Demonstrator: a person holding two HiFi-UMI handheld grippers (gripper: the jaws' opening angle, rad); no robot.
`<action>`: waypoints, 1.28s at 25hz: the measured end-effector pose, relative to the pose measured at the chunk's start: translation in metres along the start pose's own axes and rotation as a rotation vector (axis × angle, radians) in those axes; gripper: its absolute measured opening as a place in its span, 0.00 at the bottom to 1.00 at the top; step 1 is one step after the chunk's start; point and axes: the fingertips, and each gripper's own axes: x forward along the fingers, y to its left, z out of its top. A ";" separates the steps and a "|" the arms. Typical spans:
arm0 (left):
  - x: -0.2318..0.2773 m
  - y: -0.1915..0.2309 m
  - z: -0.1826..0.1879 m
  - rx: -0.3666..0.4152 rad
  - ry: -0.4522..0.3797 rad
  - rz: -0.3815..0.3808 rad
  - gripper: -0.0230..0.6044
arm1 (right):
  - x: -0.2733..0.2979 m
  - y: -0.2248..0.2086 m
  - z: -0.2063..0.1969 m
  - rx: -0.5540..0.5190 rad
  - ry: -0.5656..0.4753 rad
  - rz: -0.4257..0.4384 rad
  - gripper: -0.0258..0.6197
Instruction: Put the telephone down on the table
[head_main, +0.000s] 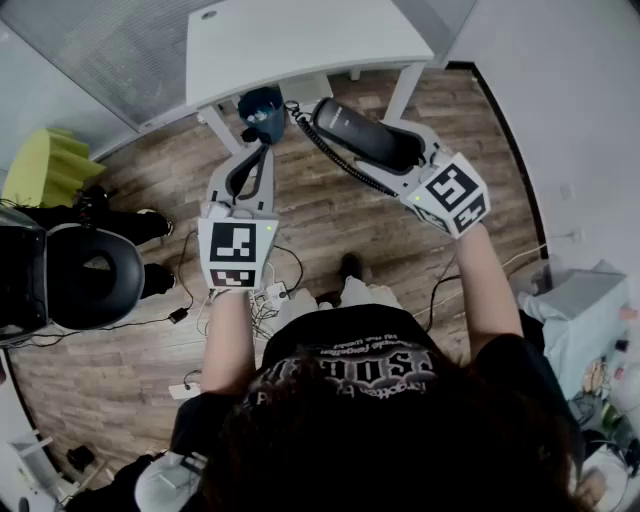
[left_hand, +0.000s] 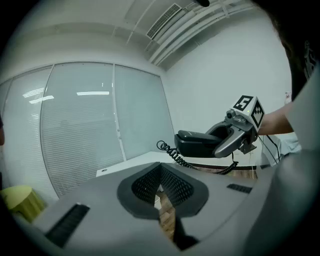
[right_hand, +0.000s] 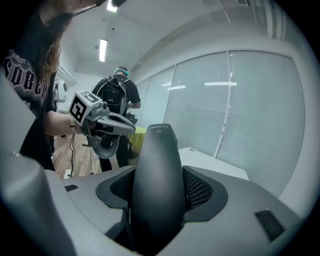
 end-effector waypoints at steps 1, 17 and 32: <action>0.003 -0.001 0.000 -0.001 0.002 -0.001 0.04 | 0.000 -0.003 -0.002 0.006 0.005 -0.001 0.48; 0.078 -0.011 0.015 0.010 0.012 -0.030 0.04 | 0.001 -0.078 -0.014 0.035 0.001 -0.016 0.48; 0.162 -0.005 0.042 0.012 -0.005 0.004 0.04 | 0.022 -0.168 -0.028 0.017 0.018 0.025 0.48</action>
